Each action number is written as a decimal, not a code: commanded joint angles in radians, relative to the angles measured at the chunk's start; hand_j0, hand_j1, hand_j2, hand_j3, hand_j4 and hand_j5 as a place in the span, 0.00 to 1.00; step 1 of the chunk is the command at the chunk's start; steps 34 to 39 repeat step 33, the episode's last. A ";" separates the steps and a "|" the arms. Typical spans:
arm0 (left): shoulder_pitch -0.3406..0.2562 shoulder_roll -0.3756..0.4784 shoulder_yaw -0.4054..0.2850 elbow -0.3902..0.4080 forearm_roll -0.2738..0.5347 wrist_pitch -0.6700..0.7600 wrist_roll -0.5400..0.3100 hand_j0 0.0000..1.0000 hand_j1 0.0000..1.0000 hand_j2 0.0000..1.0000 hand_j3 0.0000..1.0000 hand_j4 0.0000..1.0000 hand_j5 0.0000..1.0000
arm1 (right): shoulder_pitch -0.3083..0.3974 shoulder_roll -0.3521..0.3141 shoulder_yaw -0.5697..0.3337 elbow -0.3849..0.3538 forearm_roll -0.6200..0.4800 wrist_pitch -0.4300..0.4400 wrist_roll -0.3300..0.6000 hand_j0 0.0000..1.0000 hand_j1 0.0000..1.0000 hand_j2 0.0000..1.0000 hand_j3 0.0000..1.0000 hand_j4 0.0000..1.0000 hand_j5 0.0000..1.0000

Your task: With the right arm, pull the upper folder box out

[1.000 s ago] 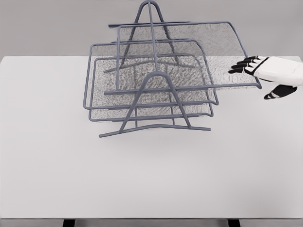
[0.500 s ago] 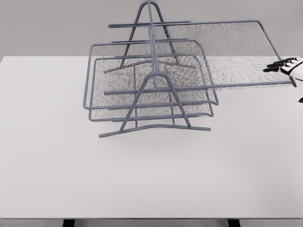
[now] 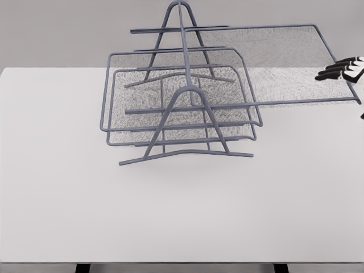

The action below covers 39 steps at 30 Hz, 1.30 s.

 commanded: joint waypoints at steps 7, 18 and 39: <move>0.000 0.000 0.000 0.000 0.000 0.000 0.000 1.00 1.00 1.00 1.00 1.00 1.00 | -0.150 0.156 0.108 -0.059 -0.116 0.003 -0.001 1.00 1.00 1.00 1.00 1.00 1.00; 0.000 0.000 0.001 0.010 0.000 0.000 -0.004 1.00 1.00 1.00 1.00 1.00 1.00 | -0.247 0.265 0.277 -0.059 -0.112 0.022 -0.001 1.00 1.00 1.00 1.00 1.00 1.00; -0.002 0.000 0.001 0.002 0.003 -0.002 -0.011 1.00 1.00 1.00 1.00 1.00 1.00 | -0.245 0.240 0.263 -0.058 -0.113 0.017 -0.001 1.00 1.00 1.00 1.00 1.00 1.00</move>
